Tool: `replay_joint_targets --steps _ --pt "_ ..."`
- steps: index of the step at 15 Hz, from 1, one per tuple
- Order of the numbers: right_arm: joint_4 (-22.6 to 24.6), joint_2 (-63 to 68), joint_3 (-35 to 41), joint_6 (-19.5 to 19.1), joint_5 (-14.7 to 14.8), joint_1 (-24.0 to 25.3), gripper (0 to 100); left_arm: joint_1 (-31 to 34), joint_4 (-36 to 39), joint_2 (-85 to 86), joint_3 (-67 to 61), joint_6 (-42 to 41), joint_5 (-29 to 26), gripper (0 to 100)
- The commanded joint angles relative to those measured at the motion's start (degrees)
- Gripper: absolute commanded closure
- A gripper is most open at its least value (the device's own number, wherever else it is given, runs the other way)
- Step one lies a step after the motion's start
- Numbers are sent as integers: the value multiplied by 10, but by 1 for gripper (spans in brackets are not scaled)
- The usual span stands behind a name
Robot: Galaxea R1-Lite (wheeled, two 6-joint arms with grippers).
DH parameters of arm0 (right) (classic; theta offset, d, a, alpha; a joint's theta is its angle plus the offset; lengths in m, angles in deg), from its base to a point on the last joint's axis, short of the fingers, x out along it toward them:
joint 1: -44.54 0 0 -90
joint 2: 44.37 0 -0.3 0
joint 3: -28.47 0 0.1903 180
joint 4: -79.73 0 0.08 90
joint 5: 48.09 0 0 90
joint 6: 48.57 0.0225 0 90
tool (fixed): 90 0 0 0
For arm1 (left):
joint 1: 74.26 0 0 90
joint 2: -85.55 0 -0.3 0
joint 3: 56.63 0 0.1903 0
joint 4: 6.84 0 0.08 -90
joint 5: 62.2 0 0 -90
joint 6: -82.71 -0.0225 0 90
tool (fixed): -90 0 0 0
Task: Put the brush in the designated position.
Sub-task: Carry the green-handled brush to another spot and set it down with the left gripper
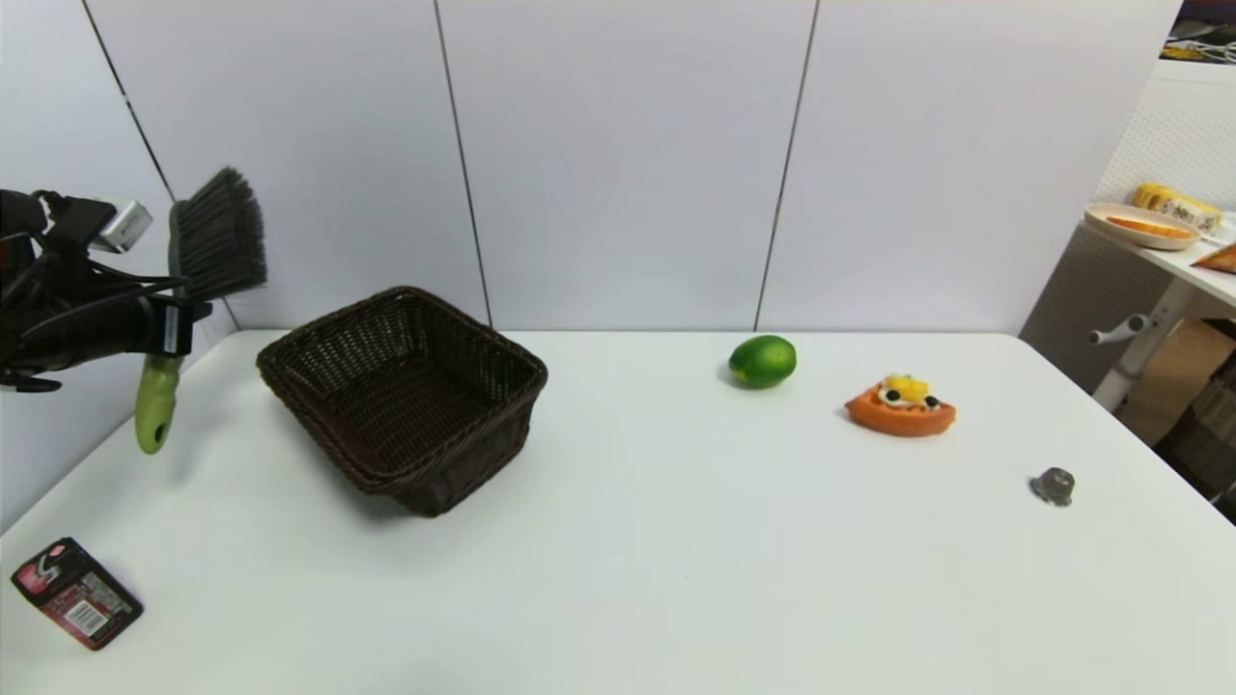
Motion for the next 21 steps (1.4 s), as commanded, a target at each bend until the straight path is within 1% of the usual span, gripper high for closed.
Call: replay_joint_targets --steps 1,4,9,13,16,19,21 --pt "0 1 1 0 0 0 0 12 3 -65 12 -5 -1 100" --pt "0 1 1 0 0 0 0 21 2 -113 17 -6 0 100" --pt "0 1 1 0 0 0 0 31 -21 -191 78 -4 0 100" --pt "0 1 1 0 0 0 0 30 -78 -209 106 -5 -1 100" --pt "0 1 1 0 0 0 0 28 -104 -200 120 -8 -3 100" --pt "0 1 1 0 0 0 0 25 -150 -140 120 -8 -4 100" --pt "0 1 1 0 0 0 0 11 -204 -86 120 -5 -4 100"
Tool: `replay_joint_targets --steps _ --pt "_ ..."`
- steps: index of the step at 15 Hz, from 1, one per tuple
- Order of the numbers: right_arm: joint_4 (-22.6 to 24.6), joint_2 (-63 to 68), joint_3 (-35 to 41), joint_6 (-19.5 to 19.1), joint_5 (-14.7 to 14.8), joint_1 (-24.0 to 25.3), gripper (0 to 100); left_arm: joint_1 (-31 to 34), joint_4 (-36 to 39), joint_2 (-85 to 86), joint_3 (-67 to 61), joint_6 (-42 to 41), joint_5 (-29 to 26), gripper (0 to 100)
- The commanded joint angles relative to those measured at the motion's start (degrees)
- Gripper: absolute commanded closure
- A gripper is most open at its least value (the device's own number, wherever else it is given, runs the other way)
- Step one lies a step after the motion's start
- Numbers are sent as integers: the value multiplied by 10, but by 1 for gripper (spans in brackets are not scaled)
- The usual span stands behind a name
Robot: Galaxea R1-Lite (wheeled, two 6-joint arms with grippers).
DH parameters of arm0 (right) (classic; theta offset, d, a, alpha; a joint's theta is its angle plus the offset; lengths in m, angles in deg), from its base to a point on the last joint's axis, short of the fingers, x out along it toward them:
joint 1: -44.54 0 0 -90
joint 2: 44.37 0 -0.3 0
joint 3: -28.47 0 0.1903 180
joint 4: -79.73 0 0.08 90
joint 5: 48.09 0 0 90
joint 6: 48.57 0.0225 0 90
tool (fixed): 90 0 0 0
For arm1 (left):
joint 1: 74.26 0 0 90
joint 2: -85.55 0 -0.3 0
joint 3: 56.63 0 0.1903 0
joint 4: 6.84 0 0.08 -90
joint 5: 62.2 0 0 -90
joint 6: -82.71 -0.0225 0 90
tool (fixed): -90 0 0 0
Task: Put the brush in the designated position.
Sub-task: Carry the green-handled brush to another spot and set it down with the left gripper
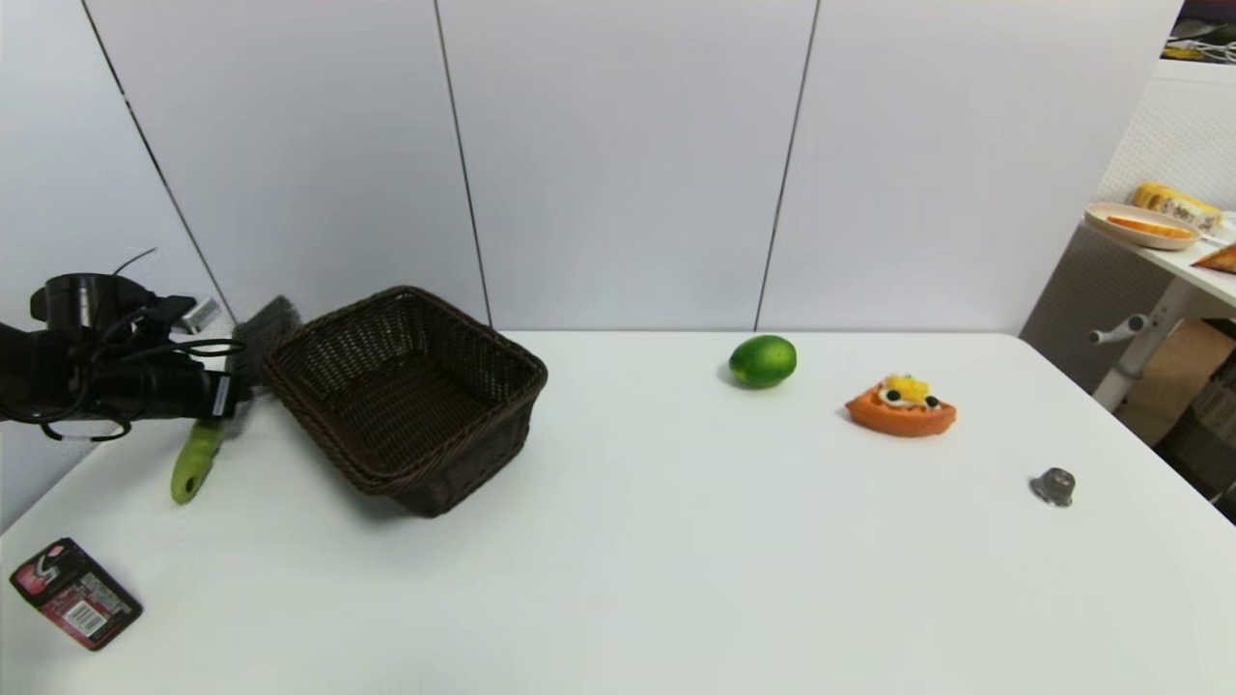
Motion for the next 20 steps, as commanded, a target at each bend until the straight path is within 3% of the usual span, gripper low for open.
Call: replay_joint_targets --steps 1,6,19,20 --pt "0 1 1 0 0 0 0 -24 -92 110 1 3 0 100" --pt "0 1 1 0 0 0 0 -41 -164 135 -5 5 1 100" --pt "0 1 1 0 0 0 0 -26 -137 -39 89 -1 1 100" --pt "0 1 1 0 0 0 0 -26 -137 -41 89 -1 1 0"
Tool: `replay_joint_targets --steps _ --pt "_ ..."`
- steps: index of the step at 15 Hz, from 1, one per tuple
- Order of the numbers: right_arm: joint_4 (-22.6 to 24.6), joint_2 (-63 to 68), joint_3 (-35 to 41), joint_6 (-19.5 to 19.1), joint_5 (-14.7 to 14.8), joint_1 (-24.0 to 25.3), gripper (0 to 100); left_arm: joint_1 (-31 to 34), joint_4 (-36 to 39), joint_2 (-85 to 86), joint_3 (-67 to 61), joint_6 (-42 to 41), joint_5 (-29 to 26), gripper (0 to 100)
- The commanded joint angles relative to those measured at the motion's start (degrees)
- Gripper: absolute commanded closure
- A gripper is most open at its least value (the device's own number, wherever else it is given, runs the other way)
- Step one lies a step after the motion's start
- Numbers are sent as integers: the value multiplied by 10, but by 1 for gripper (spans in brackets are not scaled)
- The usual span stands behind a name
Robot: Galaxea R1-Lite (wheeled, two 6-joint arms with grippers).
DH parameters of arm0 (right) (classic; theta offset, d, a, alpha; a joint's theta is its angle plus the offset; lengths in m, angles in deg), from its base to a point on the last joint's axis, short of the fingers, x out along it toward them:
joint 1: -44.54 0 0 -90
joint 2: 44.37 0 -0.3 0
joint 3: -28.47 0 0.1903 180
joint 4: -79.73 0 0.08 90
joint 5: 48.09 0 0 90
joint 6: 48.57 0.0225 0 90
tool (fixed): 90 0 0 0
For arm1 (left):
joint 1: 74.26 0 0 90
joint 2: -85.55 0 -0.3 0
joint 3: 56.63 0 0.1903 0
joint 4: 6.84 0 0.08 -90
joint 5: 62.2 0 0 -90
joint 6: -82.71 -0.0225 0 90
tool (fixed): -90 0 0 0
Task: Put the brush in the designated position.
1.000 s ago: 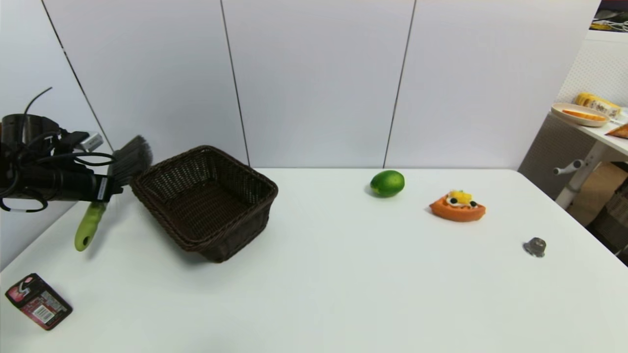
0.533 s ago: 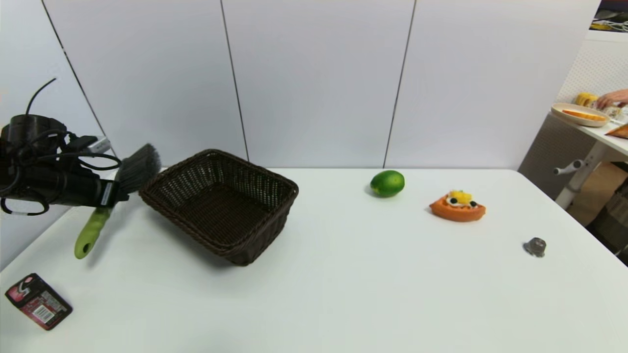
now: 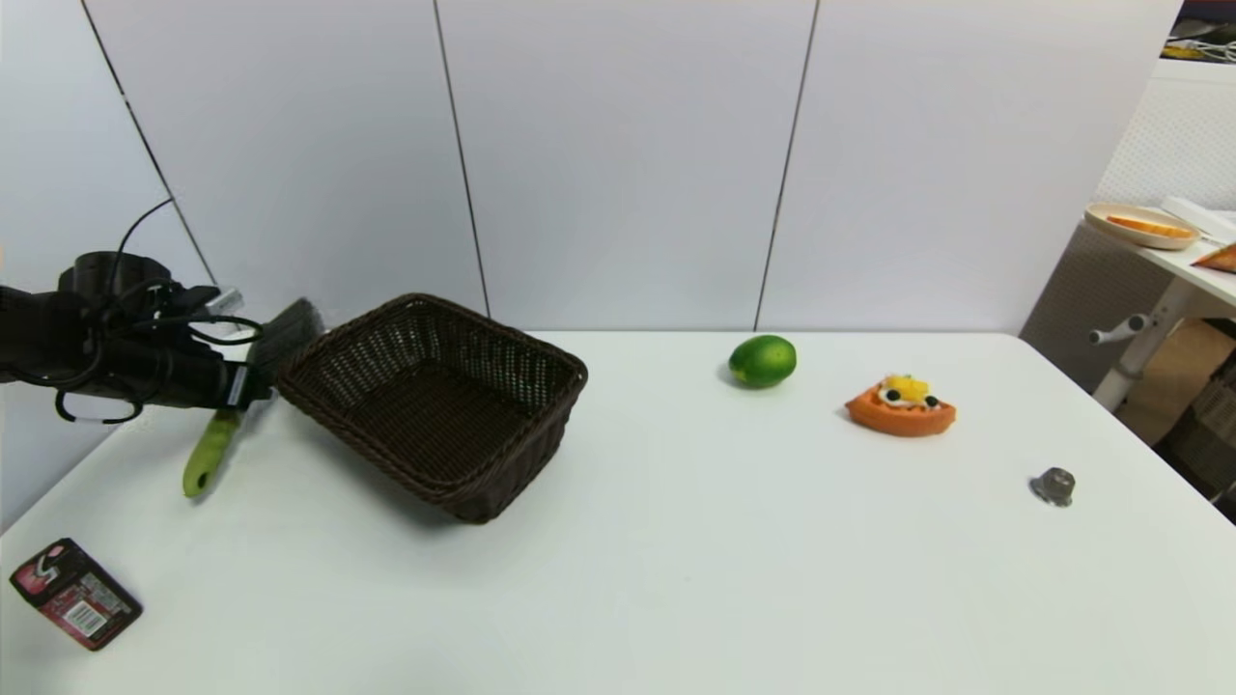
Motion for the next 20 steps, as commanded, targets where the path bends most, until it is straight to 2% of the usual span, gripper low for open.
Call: replay_joint_targets --steps 1,6,9,12,15,17,20 --pt "0 1 1 0 0 0 0 0 0 -23 5 -2 -2 0" --pt "0 1 1 0 0 0 0 1 -9 46 -4 -16 -3 0" --pt "0 1 1 0 0 0 0 0 -54 208 -86 -82 -2 0" --pt "0 1 1 0 0 0 0 -1 -69 422 -218 -78 -3 0" --pt "0 1 1 0 0 0 0 -24 -32 656 -356 5 -35 0" --pt "0 1 1 0 0 0 0 -84 9 770 -424 77 -45 0" --pt "0 1 1 0 0 0 0 -153 45 932 -515 123 -43 0"
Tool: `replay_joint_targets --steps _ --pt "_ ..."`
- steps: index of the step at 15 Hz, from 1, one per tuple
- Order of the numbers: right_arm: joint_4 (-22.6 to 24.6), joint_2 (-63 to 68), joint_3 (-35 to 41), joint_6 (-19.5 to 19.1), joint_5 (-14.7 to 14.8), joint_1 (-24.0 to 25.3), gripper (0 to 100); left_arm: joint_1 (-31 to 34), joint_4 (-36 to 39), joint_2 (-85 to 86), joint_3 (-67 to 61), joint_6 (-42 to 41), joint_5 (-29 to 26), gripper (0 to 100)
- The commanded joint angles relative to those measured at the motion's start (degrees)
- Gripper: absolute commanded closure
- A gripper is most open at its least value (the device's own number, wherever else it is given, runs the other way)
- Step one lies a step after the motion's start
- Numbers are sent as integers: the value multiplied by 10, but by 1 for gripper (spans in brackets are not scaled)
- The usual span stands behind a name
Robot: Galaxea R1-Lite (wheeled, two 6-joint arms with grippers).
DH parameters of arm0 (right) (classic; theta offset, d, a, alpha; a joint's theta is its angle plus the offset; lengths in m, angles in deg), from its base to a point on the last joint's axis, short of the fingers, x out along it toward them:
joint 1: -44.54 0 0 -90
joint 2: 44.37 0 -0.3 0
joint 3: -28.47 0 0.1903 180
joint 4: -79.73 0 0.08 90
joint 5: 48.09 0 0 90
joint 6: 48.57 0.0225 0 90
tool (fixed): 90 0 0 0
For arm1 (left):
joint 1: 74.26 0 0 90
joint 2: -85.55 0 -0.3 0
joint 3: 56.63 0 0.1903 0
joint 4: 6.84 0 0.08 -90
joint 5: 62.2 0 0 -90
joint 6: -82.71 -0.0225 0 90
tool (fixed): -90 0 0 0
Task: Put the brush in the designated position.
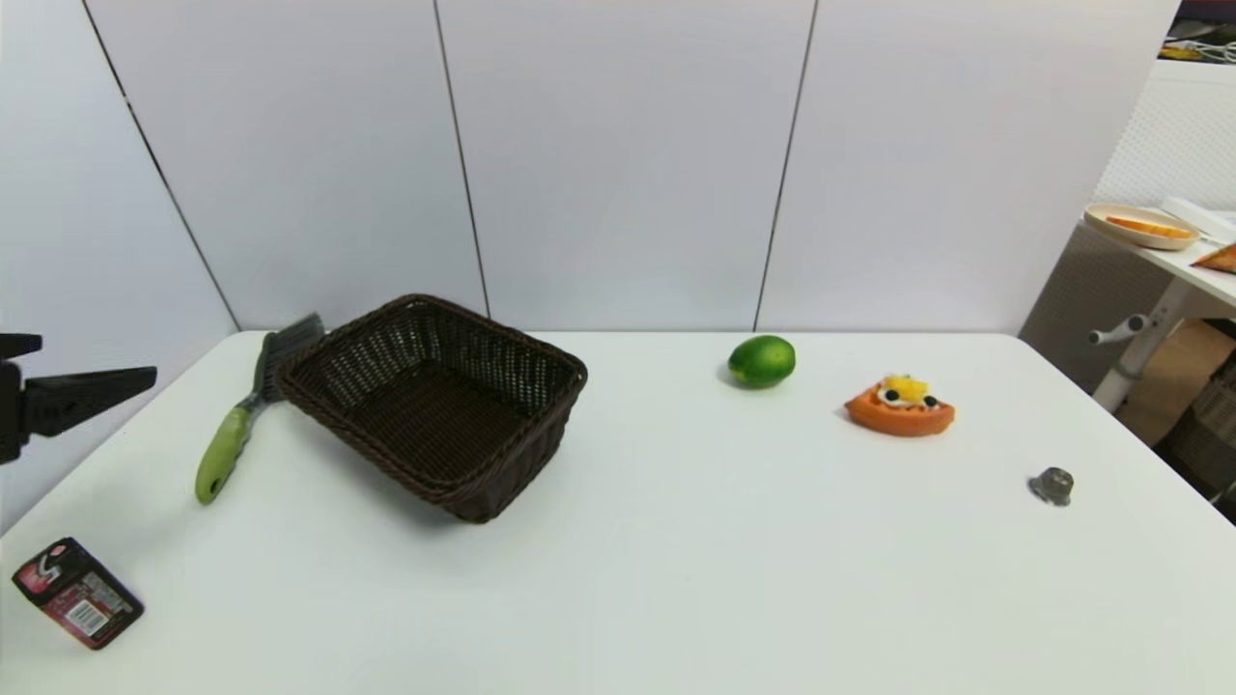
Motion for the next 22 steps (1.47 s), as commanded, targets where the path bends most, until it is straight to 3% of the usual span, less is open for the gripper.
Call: replay_joint_targets --steps 1,3,5,6,9,11,22 --pt "0 1 1 0 0 0 0 -113 75 353 -211 125 -12 0" --pt "0 1 1 0 0 0 0 -120 120 423 -288 148 18 0" --pt "0 1 1 0 0 0 0 -138 161 488 -374 148 120 0" --pt "0 1 1 0 0 0 0 -138 165 523 -413 149 144 0" --pt "0 1 1 0 0 0 0 -137 161 594 -507 155 147 0" --pt "0 1 1 0 0 0 0 -138 101 604 -510 152 183 0" --pt "0 1 1 0 0 0 0 -138 107 604 -510 190 189 0"
